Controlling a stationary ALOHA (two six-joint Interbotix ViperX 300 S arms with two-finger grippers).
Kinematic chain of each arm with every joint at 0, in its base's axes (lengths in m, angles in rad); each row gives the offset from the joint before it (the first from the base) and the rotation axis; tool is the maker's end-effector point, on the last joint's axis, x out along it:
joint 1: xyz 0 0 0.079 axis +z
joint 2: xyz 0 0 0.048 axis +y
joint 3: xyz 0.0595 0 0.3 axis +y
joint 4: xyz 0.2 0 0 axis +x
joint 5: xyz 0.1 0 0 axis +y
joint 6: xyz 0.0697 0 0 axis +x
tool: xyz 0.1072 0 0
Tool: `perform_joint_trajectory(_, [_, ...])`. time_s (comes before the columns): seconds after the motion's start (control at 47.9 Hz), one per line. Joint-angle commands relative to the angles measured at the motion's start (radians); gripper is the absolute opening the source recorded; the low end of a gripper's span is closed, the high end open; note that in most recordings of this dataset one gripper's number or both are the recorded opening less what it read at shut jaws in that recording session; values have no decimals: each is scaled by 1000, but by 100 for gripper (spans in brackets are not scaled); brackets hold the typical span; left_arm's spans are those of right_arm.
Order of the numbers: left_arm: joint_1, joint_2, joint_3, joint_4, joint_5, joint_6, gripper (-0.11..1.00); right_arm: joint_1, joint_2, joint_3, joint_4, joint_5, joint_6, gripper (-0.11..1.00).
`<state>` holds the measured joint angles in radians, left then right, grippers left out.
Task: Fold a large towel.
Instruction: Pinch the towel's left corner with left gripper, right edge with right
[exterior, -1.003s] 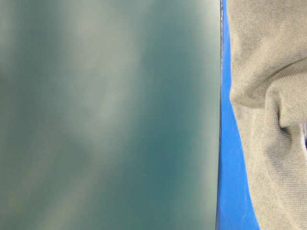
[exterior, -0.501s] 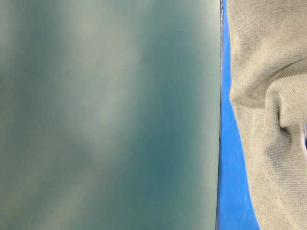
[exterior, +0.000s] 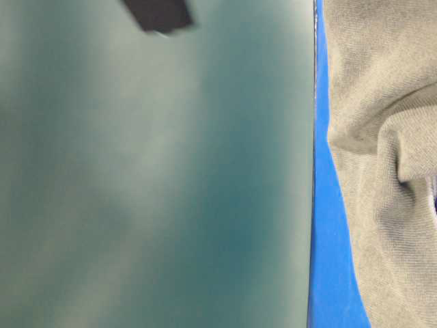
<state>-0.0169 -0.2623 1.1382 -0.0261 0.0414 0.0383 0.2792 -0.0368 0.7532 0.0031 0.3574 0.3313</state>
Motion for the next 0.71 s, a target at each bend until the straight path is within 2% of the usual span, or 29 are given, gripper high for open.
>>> perform_joint_trajectory(0.0, [8, 23, -23, 3, -6, 21, 80, -11, 41, -21, 0, -11, 2, 62])
perform_joint_trajectory(0.251, [31, 78, -58, 3, -6, 75, 78, -21, 117, -15, -3, -66, 8, 62])
perform_joint_trajectory(0.334, [37, 89, -75, 5, -2, 80, 73, -31, 117, -14, -12, -69, 8, 60])
perform_joint_trajectory(0.397, [38, 92, -80, 3, -2, 80, 58, -43, 115, -12, -14, -66, 8, 52])
perform_joint_trajectory(0.501, [41, 92, -81, 3, 0, 80, 26, -61, 107, -11, -14, -67, 8, 23])
perform_joint_trajectory(0.585, [49, 86, -77, 3, 14, 80, 5, -71, 92, -9, -17, -69, 8, 2])
perform_joint_trajectory(0.606, [51, 84, -78, 3, 20, 80, 2, -72, 83, -9, -15, -69, 8, 2])
perform_joint_trajectory(0.689, [52, 72, -86, 5, 55, 78, 2, -72, 41, -8, -17, -69, 8, 2])
